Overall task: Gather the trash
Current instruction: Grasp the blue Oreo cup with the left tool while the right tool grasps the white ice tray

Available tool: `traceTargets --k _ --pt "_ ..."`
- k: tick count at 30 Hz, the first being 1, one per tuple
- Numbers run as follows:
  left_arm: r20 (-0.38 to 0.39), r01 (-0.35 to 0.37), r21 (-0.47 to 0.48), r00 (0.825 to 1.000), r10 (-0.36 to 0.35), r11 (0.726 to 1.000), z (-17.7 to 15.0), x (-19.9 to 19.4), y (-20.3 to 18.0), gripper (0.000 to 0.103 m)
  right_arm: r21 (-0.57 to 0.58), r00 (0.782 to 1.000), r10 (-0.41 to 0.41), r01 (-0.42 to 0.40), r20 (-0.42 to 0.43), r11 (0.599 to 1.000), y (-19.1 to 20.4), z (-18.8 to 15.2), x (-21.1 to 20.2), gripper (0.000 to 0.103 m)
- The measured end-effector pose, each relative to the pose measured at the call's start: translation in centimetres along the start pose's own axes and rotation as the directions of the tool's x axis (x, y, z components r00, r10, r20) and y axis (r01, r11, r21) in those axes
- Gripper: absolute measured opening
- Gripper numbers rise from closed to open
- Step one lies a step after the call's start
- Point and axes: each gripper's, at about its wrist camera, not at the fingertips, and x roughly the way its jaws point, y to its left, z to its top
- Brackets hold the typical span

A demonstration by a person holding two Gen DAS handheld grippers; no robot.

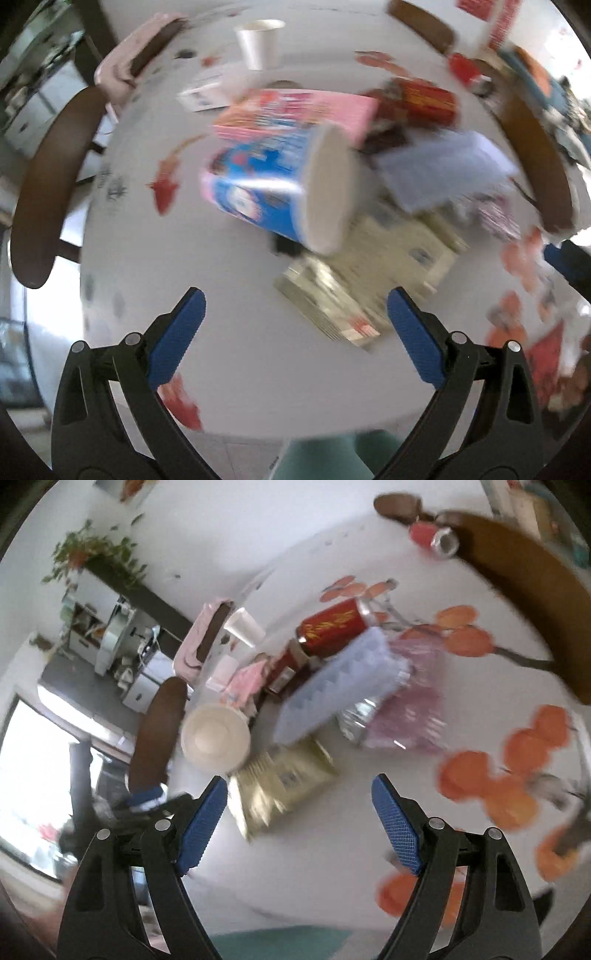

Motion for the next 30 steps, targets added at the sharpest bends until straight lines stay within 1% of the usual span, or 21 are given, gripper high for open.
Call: traceTargets --k 2,3,4,5,7,8,9,10,11,12,13,14,15,16,17,18,19,21,23,26,30 --pt "-0.012 -0.024 0.002 1.000 0.024 1.000 1.1 1.8 0.4 0.096 0.099 0.999 0.014 -0.011 -0.038 0.995 -0.5 1.5 2.5 0.078" --pt "-0.007 -0.034 0.008 0.999 0.034 0.999 1.6 2.5 0.3 0.096 0.118 0.999 0.017 -0.011 -0.044 0.993 -0.5 2.0 3.2 0.078" --pt "0.004 -0.064 0.012 0.998 0.064 0.998 2.2 3.0 0.4 0.096 0.125 0.999 0.018 -0.011 -0.048 0.992 -0.4 2.3 3.8 0.077" --pt "0.005 -0.077 0.013 0.997 0.076 0.997 2.4 3.2 0.5 0.096 0.127 0.998 0.006 0.001 -0.056 0.992 -0.3 2.5 4.4 0.074" --pt "0.022 -0.075 0.012 0.997 0.075 0.997 3.2 3.6 0.8 0.096 0.157 0.996 -0.034 0.046 -0.081 0.986 -0.3 3.1 6.0 0.070" --pt "0.037 -0.076 0.009 0.996 0.076 0.997 3.7 3.9 1.0 0.094 0.186 0.996 -0.037 0.053 -0.085 0.981 -0.5 3.4 6.6 0.066" --pt "0.041 -0.083 0.012 0.996 0.083 0.996 4.0 4.3 1.2 0.092 0.205 0.996 -0.034 0.051 -0.085 0.977 -0.5 3.5 7.1 0.066" --pt "0.039 -0.090 0.016 0.995 0.089 0.996 4.1 4.5 1.2 0.085 0.227 0.996 -0.036 0.055 -0.086 0.972 -0.8 3.6 7.6 0.066" --pt "0.034 -0.093 0.017 0.995 0.092 0.996 4.6 5.1 1.5 0.076 0.262 0.995 -0.035 0.058 -0.090 0.963 -1.1 3.6 8.1 0.061" --pt "0.030 -0.082 0.008 0.996 0.081 0.997 4.7 5.2 1.8 0.072 0.284 0.995 -0.033 0.059 -0.094 0.957 -1.2 3.6 8.5 0.057" --pt "0.020 -0.061 -0.002 0.998 0.061 0.998 4.8 5.4 2.1 0.060 0.309 0.994 -0.041 0.071 -0.103 0.949 -1.5 3.6 9.0 0.055" --pt "0.005 -0.056 -0.009 0.998 0.056 0.998 4.9 5.7 2.3 0.051 0.329 0.993 -0.047 0.080 -0.109 0.941 -1.7 3.6 9.5 0.051" --pt "-0.008 -0.054 -0.013 0.999 0.054 0.998 5.1 6.1 2.6 0.047 0.357 0.993 -0.046 0.083 -0.110 0.930 -2.0 3.5 9.9 0.041" --pt "-0.013 -0.049 -0.020 0.999 0.048 0.999 5.0 6.3 2.8 0.035 0.383 0.993 -0.041 0.080 -0.108 0.920 -2.3 3.3 10.2 0.033" --pt "-0.021 -0.020 -0.029 1.000 0.019 0.999 4.9 6.6 3.2 0.021 0.411 0.995 -0.029 0.068 -0.100 0.909 -2.6 3.3 10.6 0.025" --pt "-0.028 -0.004 -0.035 1.000 0.003 0.999 4.8 6.7 3.5 0.017 0.424 0.996 -0.016 0.050 -0.082 0.904 -2.6 3.3 10.7 0.021" --pt "-0.025 0.004 -0.038 1.000 -0.005 0.999 4.7 6.5 3.8 0.009 0.426 0.998 -0.016 0.044 -0.068 0.904 -2.5 3.4 10.7 0.019" --pt "-0.010 0.016 -0.042 1.000 -0.017 0.999 4.4 5.9 4.2 0.005 0.414 0.999 0.000 0.016 -0.039 0.910 -2.1 3.4 10.3 0.013" --pt "0.000 0.026 -0.043 1.000 -0.026 0.999 4.4 5.3 4.5 0.002 0.394 0.999 0.016 -0.002 -0.030 0.919 -1.5 3.5 9.6 0.007" --pt "0.009 0.051 -0.048 0.999 -0.050 0.998 4.2 4.3 4.7 0.001 0.346 1.000 0.025 -0.019 -0.014 0.938 -0.5 3.8 8.3 0.007" --pt "0.026 0.064 -0.031 0.998 -0.063 0.997 4.1 2.9 4.1 0.001 0.312 0.999 0.035 -0.040 0.022 0.949 0.0 4.0 6.1 0.007"
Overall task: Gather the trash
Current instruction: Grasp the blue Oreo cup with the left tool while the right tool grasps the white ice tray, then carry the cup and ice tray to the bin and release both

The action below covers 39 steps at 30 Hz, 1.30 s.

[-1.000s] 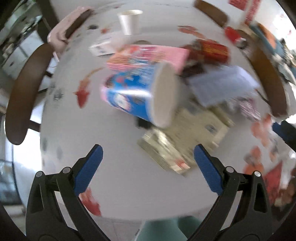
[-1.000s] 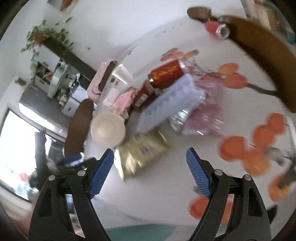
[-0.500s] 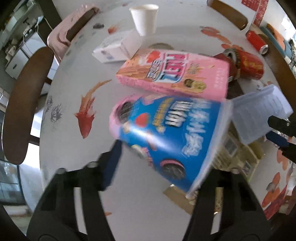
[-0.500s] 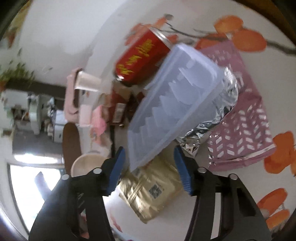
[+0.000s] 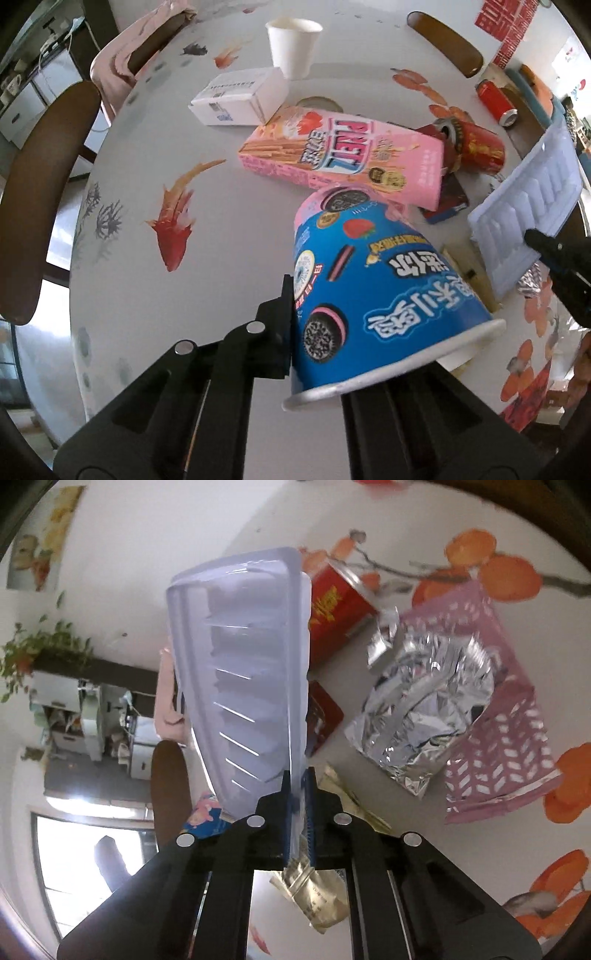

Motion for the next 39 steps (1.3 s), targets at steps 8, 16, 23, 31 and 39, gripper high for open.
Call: traceTargets --k 8,16,23,31,39 --pt "0.087 0.017 0.075 0.996 -0.023 0.997 0.0 -5.2 -4.1 0.001 -0.038 0.995 0.045 -0.042 0.085 0.998 -1.2 0.1 -6.6 0.007" --pt "0.096 0.118 0.290 0.984 -0.152 0.950 -0.9 -8.3 -15.5 0.001 0.086 0.954 -0.025 0.000 0.298 0.996 -10.0 -3.4 -20.0 0.007" --pt "-0.067 0.302 0.575 0.944 -0.324 0.760 -7.2 -9.0 -32.5 0.001 0.361 0.852 -0.238 0.062 0.467 0.931 -23.6 -12.2 -33.9 0.007" --pt "-0.315 0.421 0.783 0.903 -0.291 0.458 -21.0 -5.0 -48.6 0.001 0.671 0.790 -0.456 0.077 0.411 0.737 -39.4 -24.0 -40.1 0.007" --pt "-0.472 0.470 0.817 0.878 -0.080 0.335 -34.5 8.9 -57.8 0.001 0.824 0.826 -0.510 0.104 0.240 0.556 -56.6 -30.2 -34.1 0.007"
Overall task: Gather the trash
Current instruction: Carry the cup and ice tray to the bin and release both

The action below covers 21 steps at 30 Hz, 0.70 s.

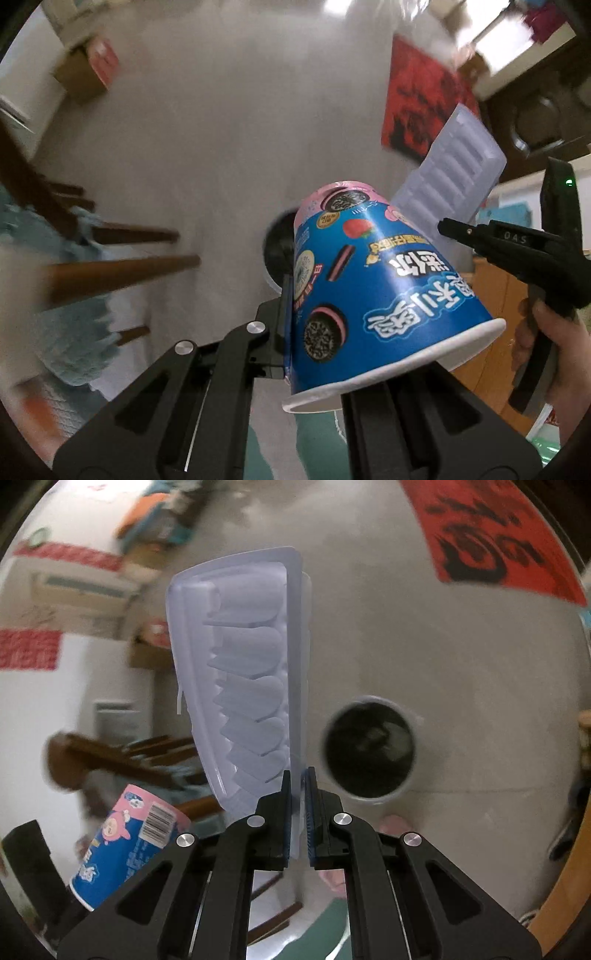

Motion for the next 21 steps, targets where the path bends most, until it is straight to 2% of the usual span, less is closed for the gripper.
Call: traceTargets --k 4,9,10,11,12,13,15,17,21 --pt "-0.139 -0.061 0.047 0.988 0.067 0.997 1.8 12.7 -0.8 0.001 0.054 0.998 -0.051 0.053 -0.028 0.997 -5.3 1.2 8.0 0.007" --pt "-0.240 -0.114 0.110 0.961 0.137 0.987 2.7 25.7 -0.9 0.002 0.052 0.990 -0.139 0.141 -0.030 0.989 -9.2 1.8 17.0 0.011" --pt "-0.248 -0.126 0.126 0.956 0.154 0.984 2.6 27.3 -1.0 0.004 0.050 0.988 -0.149 0.151 -0.031 0.987 -9.7 1.8 18.3 0.013" --pt "-0.255 -0.145 0.150 0.950 0.180 0.978 2.2 29.6 -0.8 0.016 0.045 0.986 -0.159 0.161 -0.042 0.986 -10.5 1.8 20.0 0.015" --pt "-0.264 -0.171 0.175 0.941 0.214 0.970 2.1 31.1 -0.6 0.032 0.039 0.984 -0.169 0.171 -0.055 0.985 -11.0 2.3 21.0 0.017" --pt "-0.272 -0.203 0.204 0.928 0.255 0.958 1.8 32.5 -0.5 0.067 0.031 0.981 -0.185 0.187 -0.067 0.982 -11.6 2.7 22.1 0.019" --pt "-0.264 -0.251 0.259 0.910 0.318 0.933 1.0 34.6 -0.5 0.071 0.014 0.976 -0.198 0.200 -0.088 0.980 -12.2 2.6 23.6 0.031" --pt "-0.268 -0.249 0.253 0.911 0.315 0.935 0.7 34.6 -0.1 0.073 0.004 0.973 -0.213 0.214 -0.093 0.977 -12.3 2.3 23.8 0.046" --pt "-0.255 -0.243 0.205 0.922 0.292 0.948 -0.1 31.3 1.4 0.076 -0.002 0.975 -0.208 0.208 -0.075 0.978 -12.1 2.5 22.4 0.048"
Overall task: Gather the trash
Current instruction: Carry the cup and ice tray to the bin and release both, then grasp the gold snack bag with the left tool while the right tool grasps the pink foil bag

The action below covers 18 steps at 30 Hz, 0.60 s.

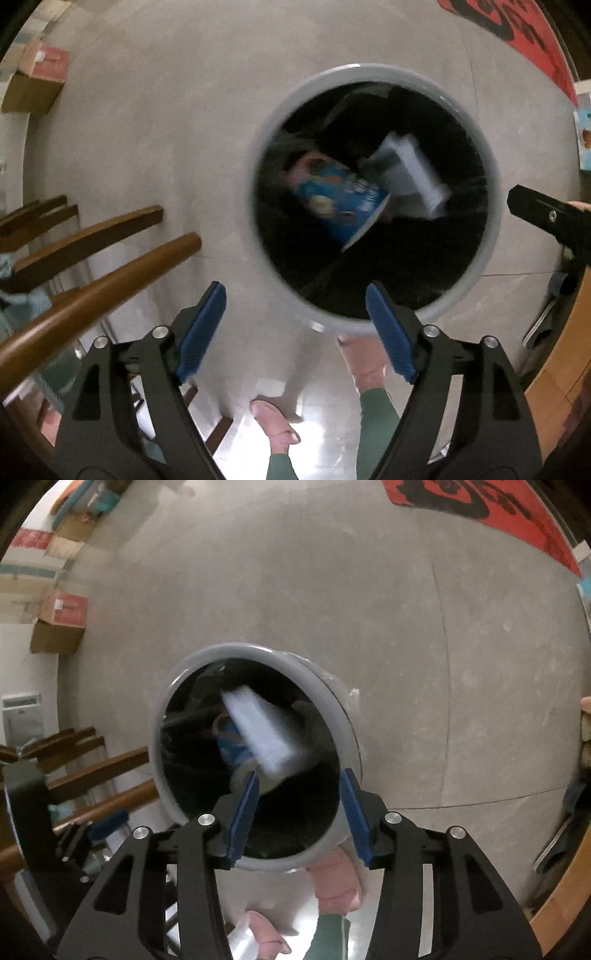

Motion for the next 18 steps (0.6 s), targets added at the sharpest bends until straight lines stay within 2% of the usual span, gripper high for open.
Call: traceTargets --k 5,10,13,14,18 --pt "0.037 0.064 -0.089 0.997 -0.061 0.994 -2.4 -5.7 3.1 0.076 0.022 0.998 0.044 -0.044 0.034 0.999 1.1 -1.5 -4.7 0.048" --pt "0.108 0.154 -0.173 0.985 -0.137 0.973 -7.5 -15.1 6.6 0.077 -0.039 0.989 0.131 -0.128 0.075 0.991 4.7 -3.2 -12.6 0.048" --pt "0.162 0.247 -0.237 0.964 -0.212 0.939 -11.8 -22.4 9.1 0.077 -0.122 0.976 0.206 -0.196 0.071 0.973 8.6 -4.5 -18.4 0.048" --pt "0.178 0.261 -0.246 0.959 -0.221 0.934 -12.9 -23.3 10.0 0.077 -0.145 0.972 0.224 -0.212 0.069 0.966 9.8 -4.8 -19.6 0.048" --pt "0.290 0.339 -0.275 0.921 -0.258 0.900 -18.4 -32.5 12.3 0.077 -0.320 0.941 0.334 -0.299 0.059 0.899 17.2 -7.1 -27.9 0.048"
